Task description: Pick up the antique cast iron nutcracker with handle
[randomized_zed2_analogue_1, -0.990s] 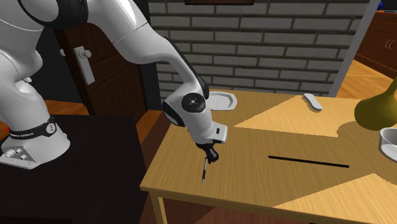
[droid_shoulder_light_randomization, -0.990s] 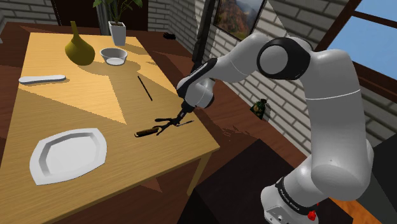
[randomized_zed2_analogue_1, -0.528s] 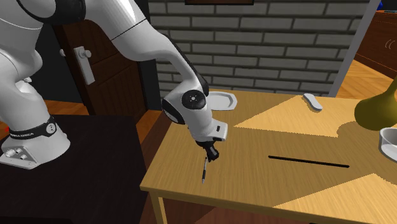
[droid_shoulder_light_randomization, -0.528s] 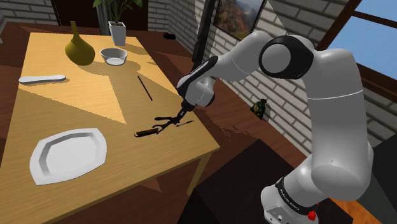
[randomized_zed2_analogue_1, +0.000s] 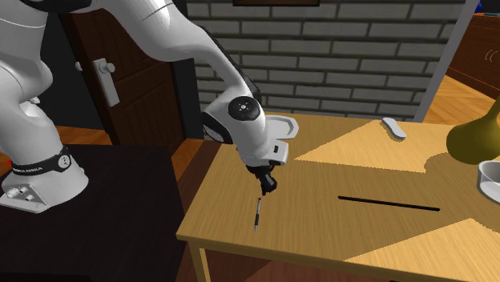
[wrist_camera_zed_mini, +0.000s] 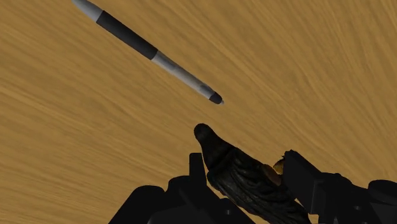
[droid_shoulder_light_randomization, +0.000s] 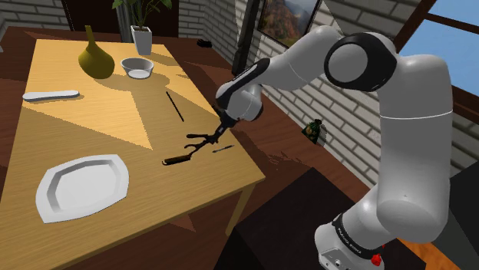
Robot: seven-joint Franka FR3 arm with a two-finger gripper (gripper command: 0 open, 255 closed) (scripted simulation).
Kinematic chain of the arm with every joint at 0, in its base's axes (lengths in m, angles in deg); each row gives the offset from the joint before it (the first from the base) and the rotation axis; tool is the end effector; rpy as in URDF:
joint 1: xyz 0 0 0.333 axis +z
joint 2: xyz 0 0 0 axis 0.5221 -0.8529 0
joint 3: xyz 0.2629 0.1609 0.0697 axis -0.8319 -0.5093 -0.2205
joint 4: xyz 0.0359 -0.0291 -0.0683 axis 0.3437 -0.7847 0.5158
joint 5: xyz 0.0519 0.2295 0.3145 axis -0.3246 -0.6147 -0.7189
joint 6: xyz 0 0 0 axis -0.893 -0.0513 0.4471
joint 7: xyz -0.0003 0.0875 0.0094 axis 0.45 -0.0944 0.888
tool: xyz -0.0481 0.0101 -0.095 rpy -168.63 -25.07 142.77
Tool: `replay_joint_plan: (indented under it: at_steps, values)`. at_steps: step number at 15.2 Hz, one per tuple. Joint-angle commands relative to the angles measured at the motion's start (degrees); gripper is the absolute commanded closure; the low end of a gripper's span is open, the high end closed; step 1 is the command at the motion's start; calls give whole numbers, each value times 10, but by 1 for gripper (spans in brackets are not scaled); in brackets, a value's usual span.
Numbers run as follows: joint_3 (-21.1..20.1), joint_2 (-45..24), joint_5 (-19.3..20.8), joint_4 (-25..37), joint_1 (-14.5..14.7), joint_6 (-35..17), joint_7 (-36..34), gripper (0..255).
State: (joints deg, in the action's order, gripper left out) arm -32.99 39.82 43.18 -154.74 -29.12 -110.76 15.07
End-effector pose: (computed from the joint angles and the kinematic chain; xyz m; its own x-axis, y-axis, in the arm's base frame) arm 0.6083 0.0132 0.1369 0.8232 0.4749 0.3112 0.5438 -0.8171 -0.1915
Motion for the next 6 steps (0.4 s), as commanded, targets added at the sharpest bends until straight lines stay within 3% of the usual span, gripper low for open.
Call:
replay_joint_plan:
  at_steps: [1,6]
  values:
    - [5,16,6,-8,3,8,-8,255]
    - [13,38,17,-16,9,21,-22,255]
